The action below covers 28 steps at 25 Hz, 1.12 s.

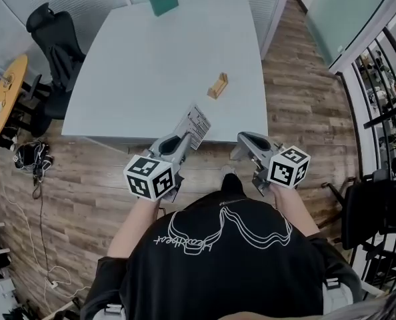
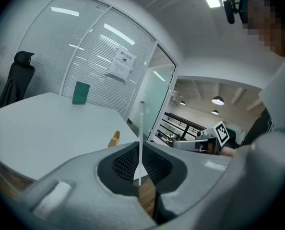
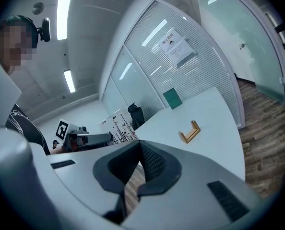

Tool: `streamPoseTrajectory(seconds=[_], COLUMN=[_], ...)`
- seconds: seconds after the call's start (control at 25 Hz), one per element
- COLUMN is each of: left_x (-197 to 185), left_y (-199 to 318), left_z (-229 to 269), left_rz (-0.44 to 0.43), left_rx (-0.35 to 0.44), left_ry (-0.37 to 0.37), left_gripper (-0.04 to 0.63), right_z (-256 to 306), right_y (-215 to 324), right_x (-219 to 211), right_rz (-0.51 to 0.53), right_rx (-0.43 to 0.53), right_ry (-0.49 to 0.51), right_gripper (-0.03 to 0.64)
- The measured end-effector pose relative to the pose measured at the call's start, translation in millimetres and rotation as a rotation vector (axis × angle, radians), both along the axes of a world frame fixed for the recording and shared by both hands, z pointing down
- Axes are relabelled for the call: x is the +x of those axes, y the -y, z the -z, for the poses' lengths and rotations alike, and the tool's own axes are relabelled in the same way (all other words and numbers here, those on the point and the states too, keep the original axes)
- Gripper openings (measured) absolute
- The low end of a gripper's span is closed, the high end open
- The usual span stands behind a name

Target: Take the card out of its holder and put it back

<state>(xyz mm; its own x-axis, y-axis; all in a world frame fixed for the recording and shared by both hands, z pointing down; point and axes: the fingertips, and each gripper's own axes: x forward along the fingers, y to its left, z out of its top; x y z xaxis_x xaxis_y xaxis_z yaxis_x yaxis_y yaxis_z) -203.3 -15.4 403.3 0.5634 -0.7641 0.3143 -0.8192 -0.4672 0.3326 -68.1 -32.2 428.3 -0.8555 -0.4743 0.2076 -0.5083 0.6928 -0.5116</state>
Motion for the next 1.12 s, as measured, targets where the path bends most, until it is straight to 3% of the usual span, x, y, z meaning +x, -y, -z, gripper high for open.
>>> streamPoseTrajectory(seconds=[0.16, 0.72, 1.12], left_x=[5.2, 39.7, 38.6], left_y=[-18.8, -35.4, -5.5], left_z=[-9.2, -0.8, 8.1], left_rz=[-0.008, -0.063, -0.037], left_rx=[-0.046, -0.008, 0.022], left_ry=[-0.062, -0.045, -0.032], left_gripper=[0.025, 0.025, 0.025], right_z=[-7.7, -6.4, -6.0], right_y=[-12.5, -34.7, -15.4], right_x=[-3.1, 23.6, 31.7], right_rz=[0.003, -0.044, -0.051], right_rx=[-0.014, -0.017, -0.047], right_ry=[0.002, -0.007, 0.039], right_gripper=[0.009, 0.009, 0.009])
